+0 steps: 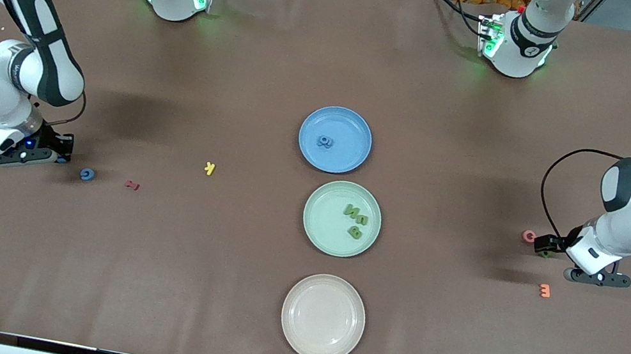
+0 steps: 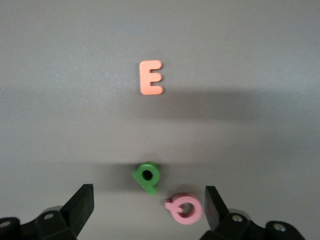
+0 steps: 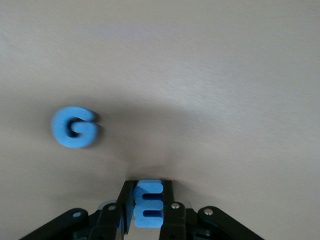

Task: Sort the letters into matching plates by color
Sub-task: 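Carry the E to the blue plate while the left gripper lowers to P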

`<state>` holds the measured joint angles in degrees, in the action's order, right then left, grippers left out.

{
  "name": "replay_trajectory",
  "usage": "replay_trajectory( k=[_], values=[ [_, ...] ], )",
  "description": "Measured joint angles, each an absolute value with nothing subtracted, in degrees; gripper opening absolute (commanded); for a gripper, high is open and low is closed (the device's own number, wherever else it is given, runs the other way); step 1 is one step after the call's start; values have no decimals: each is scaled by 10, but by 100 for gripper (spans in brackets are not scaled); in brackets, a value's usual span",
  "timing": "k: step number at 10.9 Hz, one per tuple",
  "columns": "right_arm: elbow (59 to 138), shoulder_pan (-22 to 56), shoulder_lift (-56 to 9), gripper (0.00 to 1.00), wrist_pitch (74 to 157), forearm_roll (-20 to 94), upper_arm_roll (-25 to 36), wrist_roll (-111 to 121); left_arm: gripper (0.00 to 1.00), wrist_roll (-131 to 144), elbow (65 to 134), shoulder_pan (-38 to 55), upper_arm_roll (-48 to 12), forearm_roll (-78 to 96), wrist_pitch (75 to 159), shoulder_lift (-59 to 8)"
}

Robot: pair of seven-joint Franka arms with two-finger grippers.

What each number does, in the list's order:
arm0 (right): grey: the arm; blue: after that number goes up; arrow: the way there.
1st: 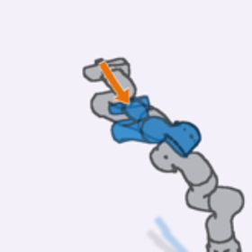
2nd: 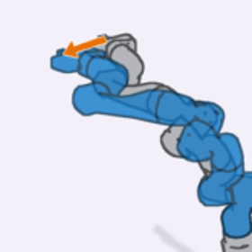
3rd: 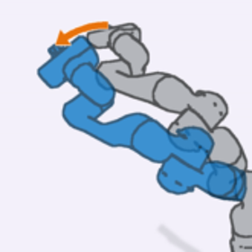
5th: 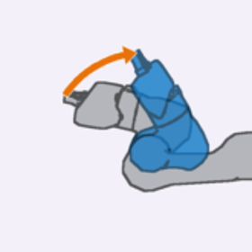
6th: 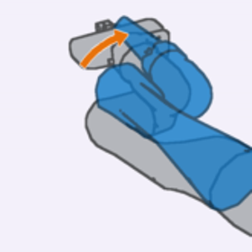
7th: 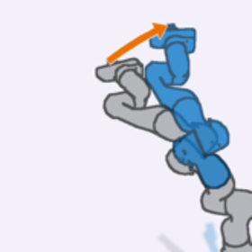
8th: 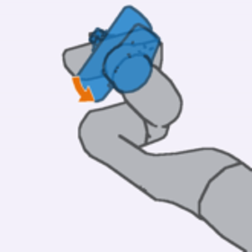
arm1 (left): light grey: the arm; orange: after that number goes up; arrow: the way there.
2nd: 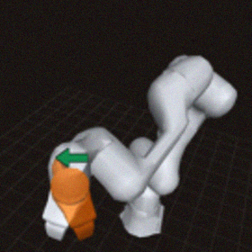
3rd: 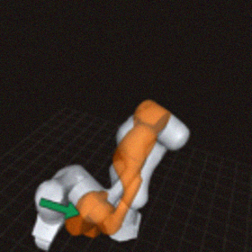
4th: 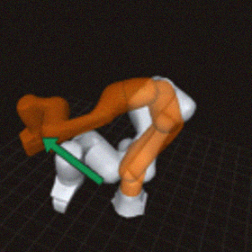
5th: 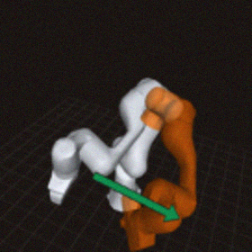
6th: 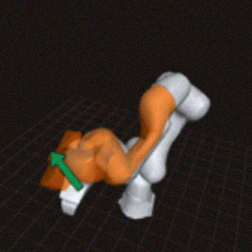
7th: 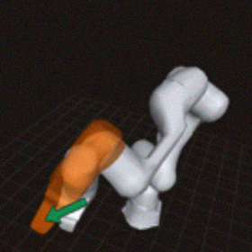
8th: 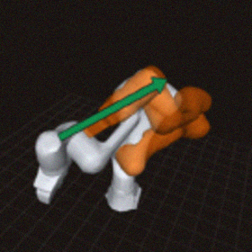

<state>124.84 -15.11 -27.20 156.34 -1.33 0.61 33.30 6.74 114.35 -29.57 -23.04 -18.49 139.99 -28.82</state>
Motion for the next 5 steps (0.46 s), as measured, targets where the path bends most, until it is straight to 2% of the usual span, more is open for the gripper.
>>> replay_trajectory(
  k=[2, 5],
  values=[
    [1242, -147, -267, 17, 1542, -13, -19, 284, 80, 40, 1139, -320, -230, -185, 1418, -314],
    [1240, -134, -248, 17, 1507, -13, -55, 196, 79, 34, 1133, -325, -232, -185, 1425, -326]
  ],
)
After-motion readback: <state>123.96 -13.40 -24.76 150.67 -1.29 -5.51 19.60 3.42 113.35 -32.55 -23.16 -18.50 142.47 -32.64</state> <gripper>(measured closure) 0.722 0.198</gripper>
